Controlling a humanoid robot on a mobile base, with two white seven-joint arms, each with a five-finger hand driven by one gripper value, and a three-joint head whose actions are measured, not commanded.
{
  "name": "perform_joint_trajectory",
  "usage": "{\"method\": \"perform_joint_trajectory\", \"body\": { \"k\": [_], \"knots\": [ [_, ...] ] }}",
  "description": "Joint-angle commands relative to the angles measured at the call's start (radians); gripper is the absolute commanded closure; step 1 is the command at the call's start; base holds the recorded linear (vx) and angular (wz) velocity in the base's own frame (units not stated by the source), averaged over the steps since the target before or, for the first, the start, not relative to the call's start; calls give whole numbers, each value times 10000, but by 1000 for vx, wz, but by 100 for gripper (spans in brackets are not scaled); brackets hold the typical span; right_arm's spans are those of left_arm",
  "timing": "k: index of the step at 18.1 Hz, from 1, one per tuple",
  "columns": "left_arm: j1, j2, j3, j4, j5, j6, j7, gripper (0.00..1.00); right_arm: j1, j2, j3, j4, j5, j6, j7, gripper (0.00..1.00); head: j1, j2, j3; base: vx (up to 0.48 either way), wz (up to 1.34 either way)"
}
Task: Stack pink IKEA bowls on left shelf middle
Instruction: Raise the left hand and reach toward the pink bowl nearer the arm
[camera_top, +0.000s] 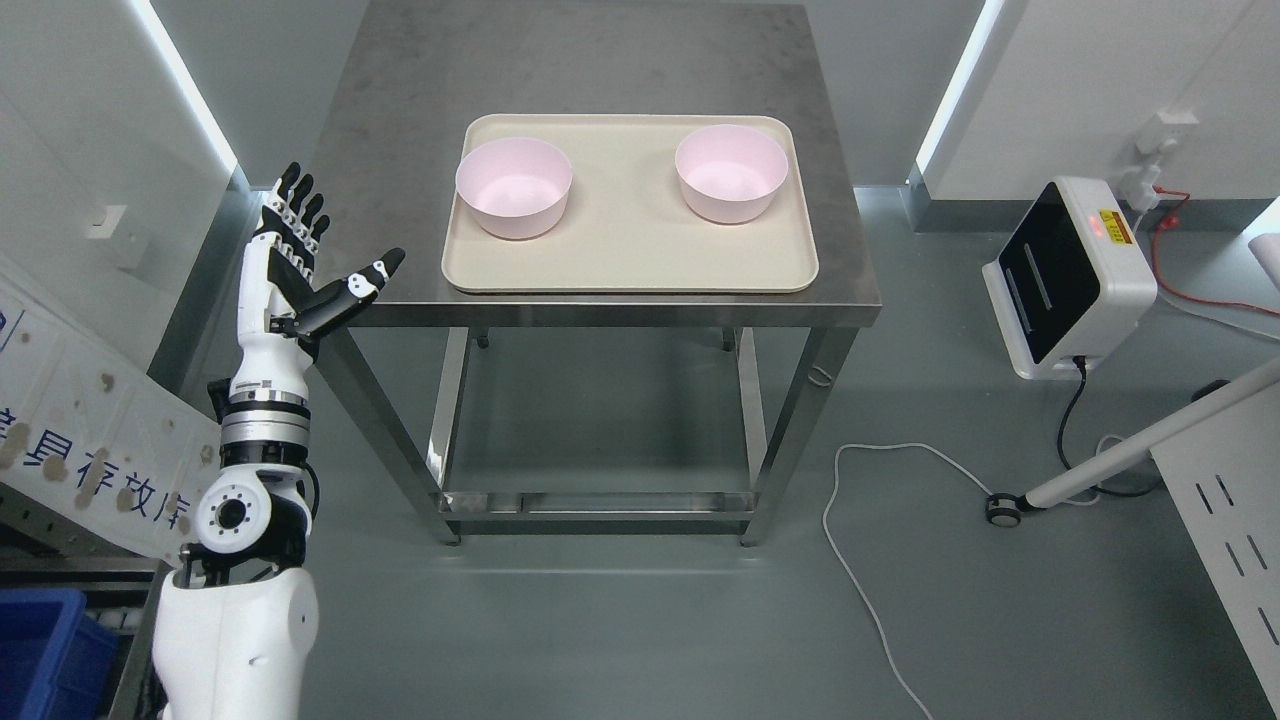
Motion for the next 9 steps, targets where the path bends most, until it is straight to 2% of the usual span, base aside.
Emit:
{"method": "perform_joint_trajectory", "body": {
  "k": [1, 3, 6, 9],
  "knots": [
    [-163, 175, -119, 10, 0, -5, -10, 0, 291, -175, -107, -337, -99, -42, 5, 0, 0, 0, 0, 0, 0],
    [-240, 175, -134, 10, 0, -5, -10, 0, 291, -175, -107, -337, -99, -42, 5, 0, 0, 0, 0, 0, 0],
    [-1156, 458, -775, 162, -30, 25, -208, 0, 291, -175, -107, -337, -99, -42, 5, 0, 0, 0, 0, 0, 0],
    [-3054, 1180, -2291, 1354, -717, 560, -1753, 0, 291, -175, -108, -337, -99, -42, 5, 0, 0, 0, 0, 0, 0]
  ]
}}
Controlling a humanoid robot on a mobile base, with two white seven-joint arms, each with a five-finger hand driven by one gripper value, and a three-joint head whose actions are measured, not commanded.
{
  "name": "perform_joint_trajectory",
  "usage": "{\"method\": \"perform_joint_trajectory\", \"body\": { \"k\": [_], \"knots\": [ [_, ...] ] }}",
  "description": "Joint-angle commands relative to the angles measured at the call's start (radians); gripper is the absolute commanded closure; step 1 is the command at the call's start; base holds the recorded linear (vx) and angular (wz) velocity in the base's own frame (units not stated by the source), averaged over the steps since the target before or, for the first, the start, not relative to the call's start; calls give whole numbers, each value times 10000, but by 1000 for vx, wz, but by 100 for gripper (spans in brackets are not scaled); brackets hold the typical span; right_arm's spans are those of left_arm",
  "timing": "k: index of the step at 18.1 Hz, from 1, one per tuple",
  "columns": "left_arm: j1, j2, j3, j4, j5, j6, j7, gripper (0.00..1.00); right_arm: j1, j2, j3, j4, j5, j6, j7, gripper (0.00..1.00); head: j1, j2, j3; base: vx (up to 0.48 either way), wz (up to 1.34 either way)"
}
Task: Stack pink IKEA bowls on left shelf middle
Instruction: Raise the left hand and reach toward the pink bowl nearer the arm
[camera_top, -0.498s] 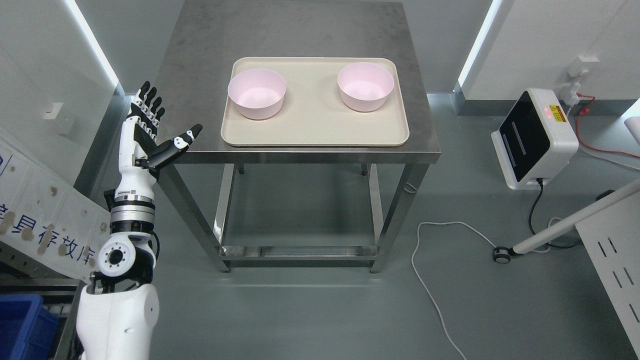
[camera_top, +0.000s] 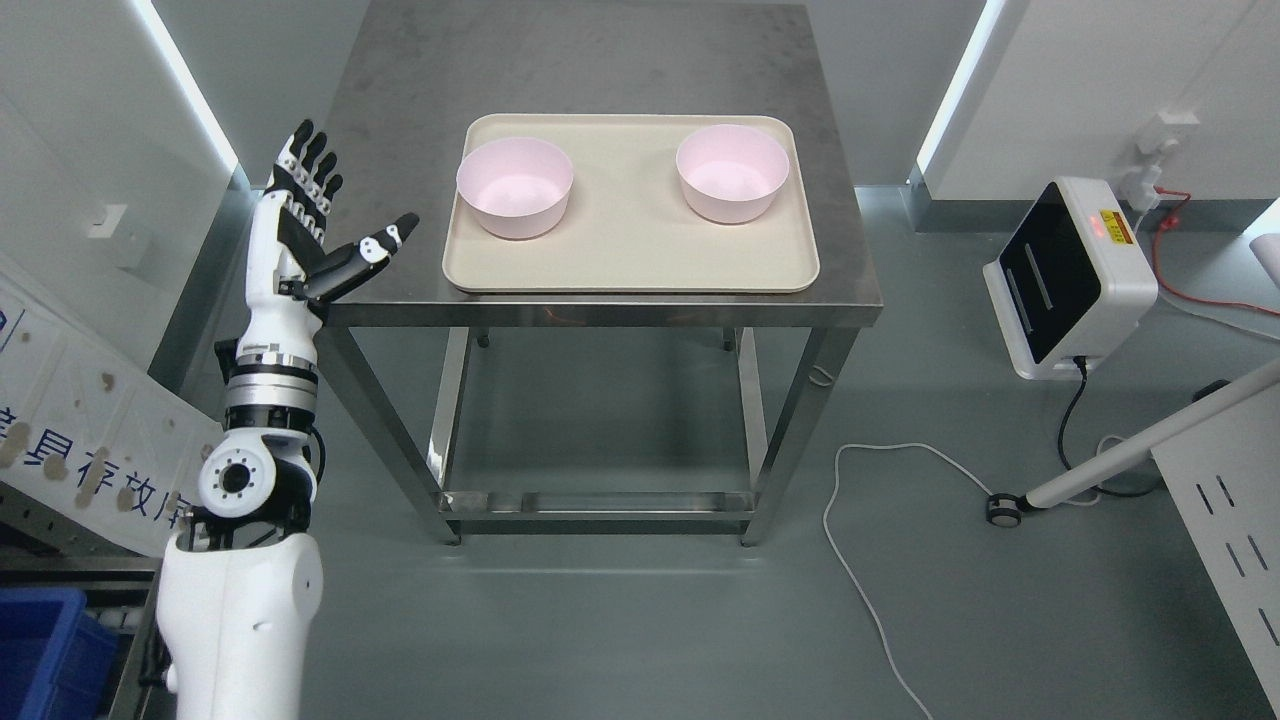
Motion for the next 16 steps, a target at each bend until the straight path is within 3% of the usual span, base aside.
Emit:
{"method": "perform_joint_trajectory", "body": {
  "k": [1, 5, 8, 12, 16],
  "knots": [
    [-2685, 998, -2173, 1764, -1035, 425, -1453, 0, 291, -175, -107, -337, -18, -10, 5, 0, 0, 0, 0, 0, 0],
    [-4711, 983, -3586, 4814, -3902, 349, -2544, 0, 291, -175, -107, -337, -18, -10, 5, 0, 0, 0, 0, 0, 0],
    [-6154, 937, -4382, 6962, -5421, 349, -2562, 0, 291, -175, -123, -337, -18, -10, 5, 0, 0, 0, 0, 0, 0],
    [-7673, 738, -4920, 9142, -6621, 441, -2638, 2, 291, -175, -108, -337, -33, -10, 5, 0, 0, 0, 0, 0, 0],
    [-7968, 829, -5459, 10297, -7557, 441, -2960, 2, 291, -175, -123, -337, -18, 6, 5, 0, 0, 0, 0, 0, 0]
  ]
}}
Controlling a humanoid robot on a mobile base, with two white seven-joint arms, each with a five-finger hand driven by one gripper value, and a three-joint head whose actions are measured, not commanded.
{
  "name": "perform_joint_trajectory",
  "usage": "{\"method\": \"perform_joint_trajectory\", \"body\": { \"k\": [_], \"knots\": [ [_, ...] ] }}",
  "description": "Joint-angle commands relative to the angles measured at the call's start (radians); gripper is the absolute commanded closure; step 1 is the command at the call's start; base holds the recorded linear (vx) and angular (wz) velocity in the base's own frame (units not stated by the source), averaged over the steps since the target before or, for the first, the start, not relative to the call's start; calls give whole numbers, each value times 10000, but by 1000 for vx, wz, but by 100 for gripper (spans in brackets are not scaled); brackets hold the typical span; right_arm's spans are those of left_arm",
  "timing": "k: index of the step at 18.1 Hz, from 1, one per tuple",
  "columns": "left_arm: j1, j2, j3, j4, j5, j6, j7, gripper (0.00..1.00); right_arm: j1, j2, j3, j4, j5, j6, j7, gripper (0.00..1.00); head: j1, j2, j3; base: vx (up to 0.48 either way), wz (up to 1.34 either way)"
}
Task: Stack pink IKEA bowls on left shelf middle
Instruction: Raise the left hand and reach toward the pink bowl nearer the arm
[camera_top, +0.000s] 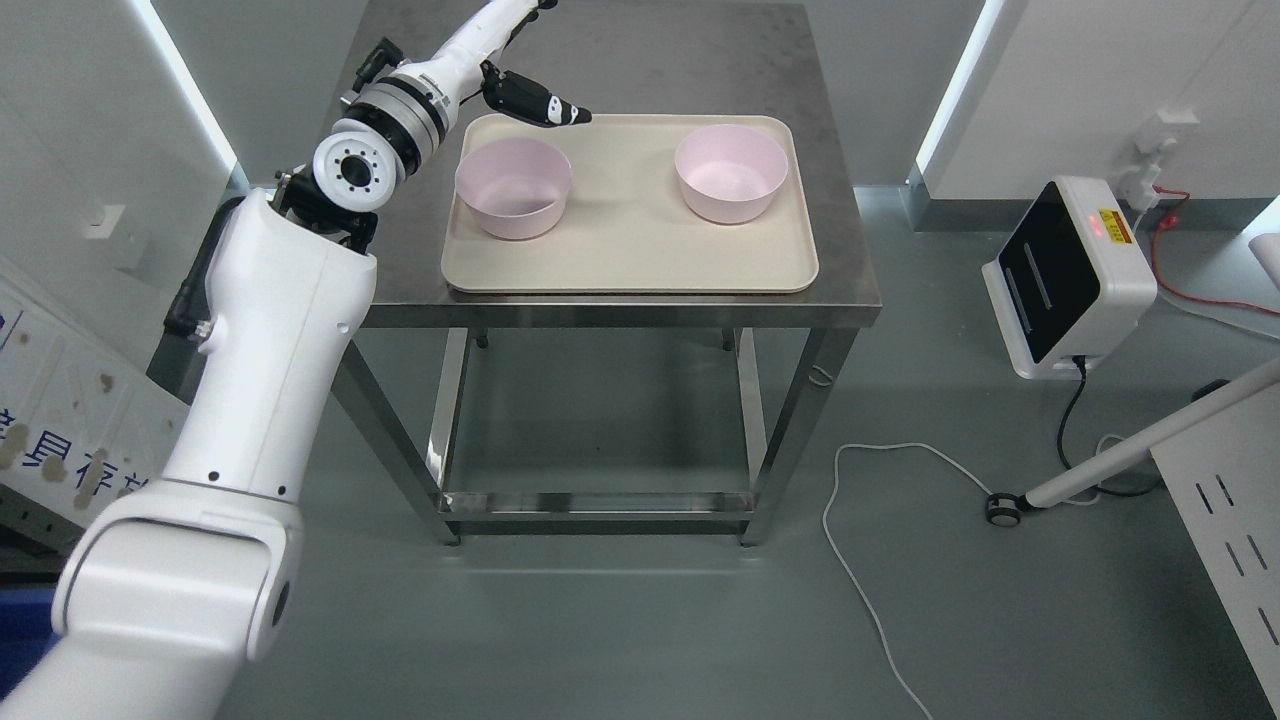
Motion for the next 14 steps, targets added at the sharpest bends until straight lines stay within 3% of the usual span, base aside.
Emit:
{"method": "perform_joint_trajectory", "body": {
  "k": [1, 9, 14],
  "knots": [
    [-1193, 160, -1847, 4312, -1683, 30, -138, 2, 291, -175, -108, -337, -1, 16, 5, 0, 0, 0, 0, 0, 0],
    [-1545, 145, -2474, 4819, -2267, 46, 307, 4, 291, -175, -107, -337, -1, 31, 5, 0, 0, 0, 0, 0, 0],
    [-1899, 130, -3547, 5050, -2329, 46, 292, 9, 291, -175, -107, -337, -1, 31, 5, 0, 0, 0, 0, 0, 0]
  ]
}}
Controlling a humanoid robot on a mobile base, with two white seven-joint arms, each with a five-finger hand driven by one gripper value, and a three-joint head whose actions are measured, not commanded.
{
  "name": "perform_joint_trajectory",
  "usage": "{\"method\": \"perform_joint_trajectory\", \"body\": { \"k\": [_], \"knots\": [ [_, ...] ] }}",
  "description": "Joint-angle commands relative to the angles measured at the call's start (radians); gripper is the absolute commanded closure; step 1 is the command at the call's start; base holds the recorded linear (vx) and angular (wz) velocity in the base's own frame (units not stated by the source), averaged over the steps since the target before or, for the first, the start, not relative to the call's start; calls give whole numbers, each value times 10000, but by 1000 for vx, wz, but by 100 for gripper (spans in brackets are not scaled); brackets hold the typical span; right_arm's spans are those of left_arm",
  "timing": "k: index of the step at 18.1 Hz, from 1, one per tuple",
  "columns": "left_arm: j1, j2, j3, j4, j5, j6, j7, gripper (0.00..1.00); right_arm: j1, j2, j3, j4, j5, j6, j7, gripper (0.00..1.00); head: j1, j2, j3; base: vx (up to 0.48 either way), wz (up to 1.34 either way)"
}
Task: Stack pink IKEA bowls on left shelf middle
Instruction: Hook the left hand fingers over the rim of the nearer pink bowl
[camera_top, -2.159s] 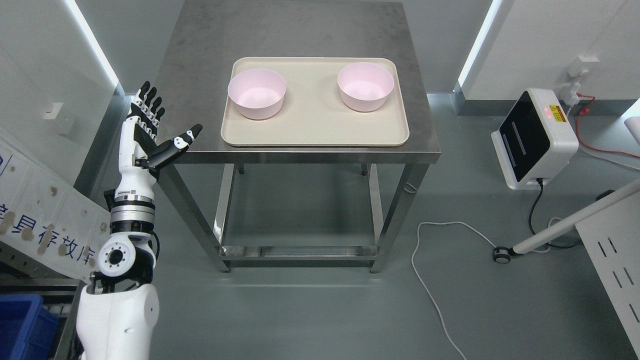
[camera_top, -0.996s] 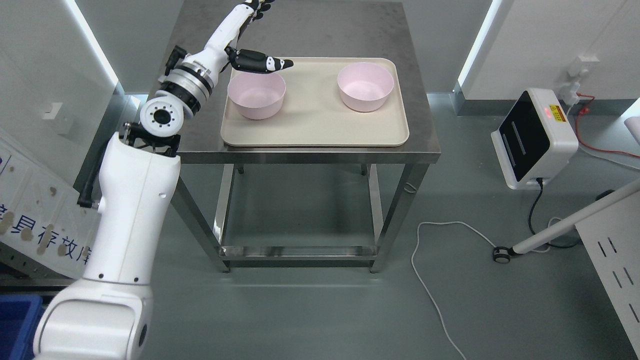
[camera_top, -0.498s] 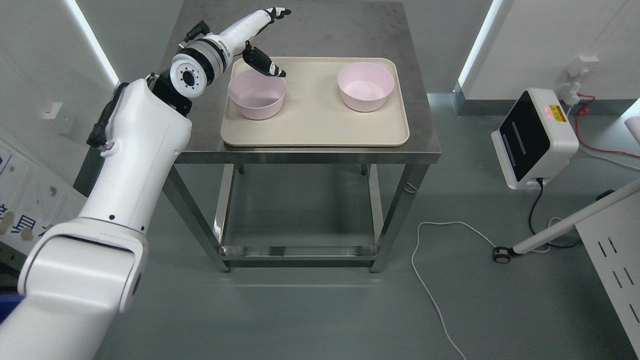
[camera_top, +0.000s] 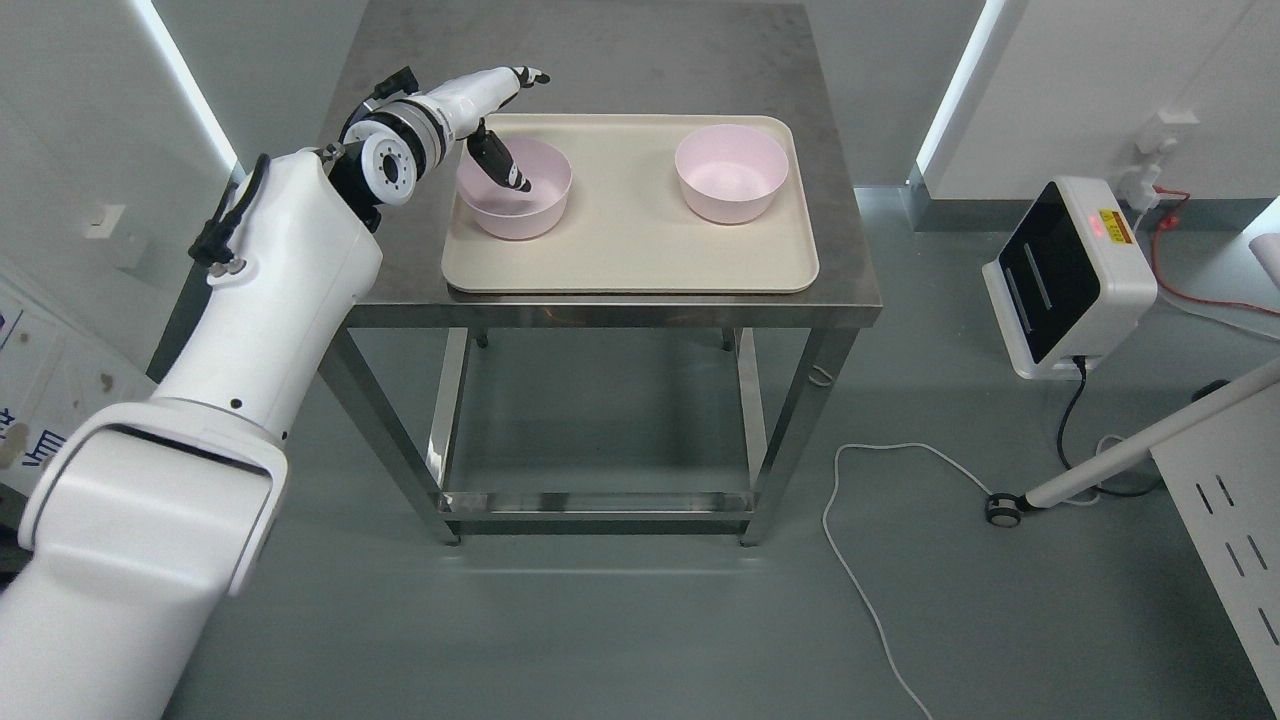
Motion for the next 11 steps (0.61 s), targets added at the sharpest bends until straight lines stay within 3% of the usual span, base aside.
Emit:
{"method": "perform_joint_trajectory", "body": {
  "k": [1, 11],
  "knots": [
    [-408, -10, -1760, 1427, -237, 146, 7, 11, 292, -175, -107, -337, -487, 7, 5, 0, 0, 0, 0, 0, 0],
    [-638, -363, -2406, 1642, -237, 577, 7, 28, 292, -175, -123, -337, -487, -9, 5, 0, 0, 0, 0, 0, 0]
  ]
}}
